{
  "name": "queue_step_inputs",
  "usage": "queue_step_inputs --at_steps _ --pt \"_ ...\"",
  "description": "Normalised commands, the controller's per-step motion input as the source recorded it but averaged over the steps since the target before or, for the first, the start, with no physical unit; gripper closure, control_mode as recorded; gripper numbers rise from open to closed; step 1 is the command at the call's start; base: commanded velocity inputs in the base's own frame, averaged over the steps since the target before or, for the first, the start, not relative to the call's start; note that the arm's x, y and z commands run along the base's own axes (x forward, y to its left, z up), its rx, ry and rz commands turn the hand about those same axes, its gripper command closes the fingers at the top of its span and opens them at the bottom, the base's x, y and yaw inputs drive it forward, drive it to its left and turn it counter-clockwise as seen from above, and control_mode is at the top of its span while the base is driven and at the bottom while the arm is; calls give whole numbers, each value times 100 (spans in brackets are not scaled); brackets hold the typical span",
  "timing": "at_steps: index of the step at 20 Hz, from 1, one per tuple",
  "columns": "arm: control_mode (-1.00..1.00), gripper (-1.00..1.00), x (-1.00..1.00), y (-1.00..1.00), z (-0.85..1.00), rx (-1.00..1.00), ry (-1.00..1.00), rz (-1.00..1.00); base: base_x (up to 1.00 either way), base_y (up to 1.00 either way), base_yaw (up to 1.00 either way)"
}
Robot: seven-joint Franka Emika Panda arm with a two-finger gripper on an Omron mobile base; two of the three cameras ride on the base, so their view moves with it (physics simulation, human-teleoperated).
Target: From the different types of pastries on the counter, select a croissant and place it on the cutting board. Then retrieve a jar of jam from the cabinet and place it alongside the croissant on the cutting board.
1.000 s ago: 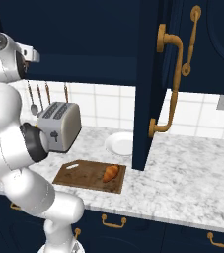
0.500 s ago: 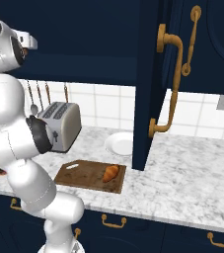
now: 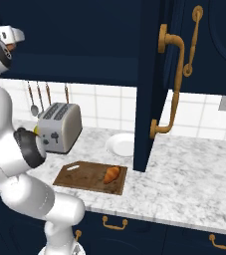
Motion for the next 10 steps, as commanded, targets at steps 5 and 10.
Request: queue_step_inputs --at_steps 5,10 --pt "-100 100 -65 -13 0 0 -20 0 0 0 0" --pt "-100 100 -79 -25 14 0 -16 -3 0 0 0"
